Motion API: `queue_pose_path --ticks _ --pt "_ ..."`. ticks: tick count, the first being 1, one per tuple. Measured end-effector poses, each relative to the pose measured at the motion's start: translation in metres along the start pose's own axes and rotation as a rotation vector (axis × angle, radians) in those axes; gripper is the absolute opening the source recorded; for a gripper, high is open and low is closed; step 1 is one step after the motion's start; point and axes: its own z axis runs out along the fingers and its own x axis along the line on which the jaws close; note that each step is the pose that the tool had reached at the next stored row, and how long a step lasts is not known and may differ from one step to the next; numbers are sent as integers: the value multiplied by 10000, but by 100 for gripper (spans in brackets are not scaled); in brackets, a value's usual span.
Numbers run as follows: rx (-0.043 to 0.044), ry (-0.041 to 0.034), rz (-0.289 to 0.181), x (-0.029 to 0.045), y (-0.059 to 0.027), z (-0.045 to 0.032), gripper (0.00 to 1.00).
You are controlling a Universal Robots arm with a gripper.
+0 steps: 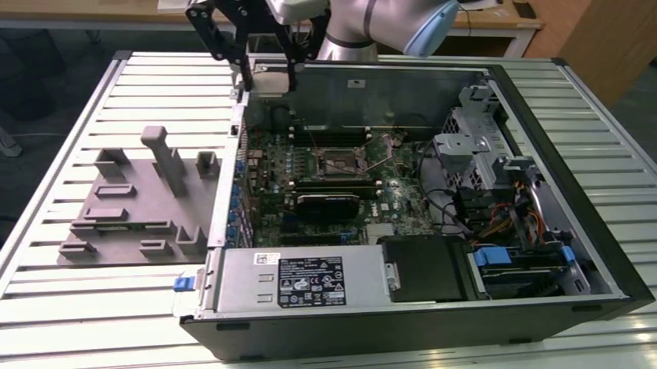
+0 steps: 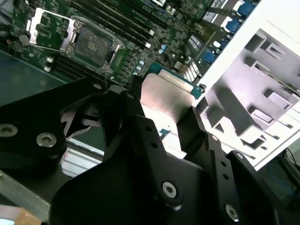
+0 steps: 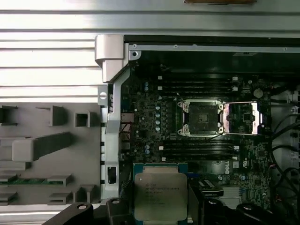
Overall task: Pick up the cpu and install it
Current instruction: 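Pick up the cpu and move it towards the insertion slot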
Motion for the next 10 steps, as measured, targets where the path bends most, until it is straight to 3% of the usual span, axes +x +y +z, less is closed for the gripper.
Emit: queue_pose_path --ticks 10 --pt "0 21 1 -228 5 54 54"
